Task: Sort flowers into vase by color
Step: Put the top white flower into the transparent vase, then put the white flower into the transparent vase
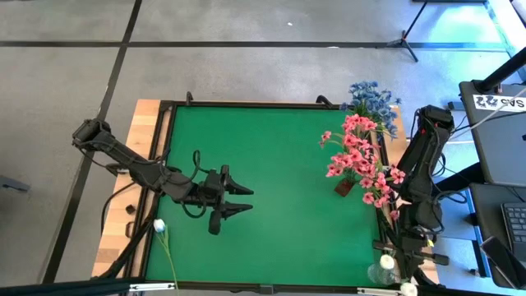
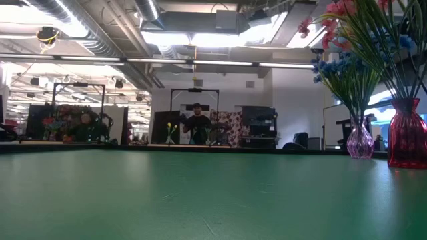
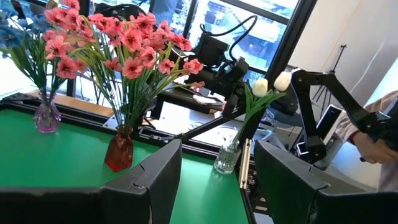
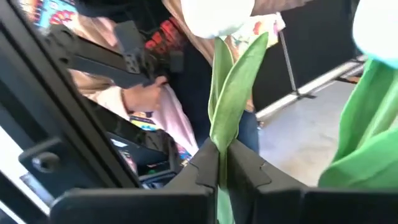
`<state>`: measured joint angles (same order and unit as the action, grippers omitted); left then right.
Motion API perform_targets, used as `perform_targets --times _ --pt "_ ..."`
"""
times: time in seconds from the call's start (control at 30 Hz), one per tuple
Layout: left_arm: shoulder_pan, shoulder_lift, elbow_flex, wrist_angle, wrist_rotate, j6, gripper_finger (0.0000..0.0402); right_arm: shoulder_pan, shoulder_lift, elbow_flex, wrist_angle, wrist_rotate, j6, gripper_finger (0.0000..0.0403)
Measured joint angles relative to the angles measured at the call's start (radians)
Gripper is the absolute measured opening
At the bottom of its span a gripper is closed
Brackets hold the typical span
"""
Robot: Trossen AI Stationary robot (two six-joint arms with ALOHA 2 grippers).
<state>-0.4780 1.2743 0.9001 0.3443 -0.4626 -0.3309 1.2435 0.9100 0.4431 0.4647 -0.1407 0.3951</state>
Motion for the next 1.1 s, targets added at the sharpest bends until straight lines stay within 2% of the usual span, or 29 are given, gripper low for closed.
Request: perform_targets --times 0.13,0.4,0.53,0.7,0.83,1.1 --pt "0.003 0.000 0.000 -0.004 0.000 0.000 0.0197 0.000 -0.019 0.000 -0.057 0.038 -0.007 0.0037" --pt "0.031 0.000 0.000 -0.018 0.000 -0.001 0.0197 0.000 -0.072 0.000 -0.162 0.062 0.014 0.0143" --pt "0.044 0.000 0.000 -0.017 0.000 -0.001 0.0197 0.000 -0.126 0.000 -0.251 0.066 0.045 0.0173" --pt "0.077 0.000 0.000 -0.018 0.000 -0.009 0.0197 0.000 -0.207 0.000 -0.371 0.095 0.100 0.0181" --pt "0.105 0.000 0.000 -0.019 0.001 -0.075 0.0197 0.000 -0.261 0.001 -0.435 0.104 0.146 0.0181" --pt "0.126 0.000 0.000 -0.021 0.000 -0.341 0.0197 0.000 -0.333 0.029 -0.588 0.096 0.249 0.0182"
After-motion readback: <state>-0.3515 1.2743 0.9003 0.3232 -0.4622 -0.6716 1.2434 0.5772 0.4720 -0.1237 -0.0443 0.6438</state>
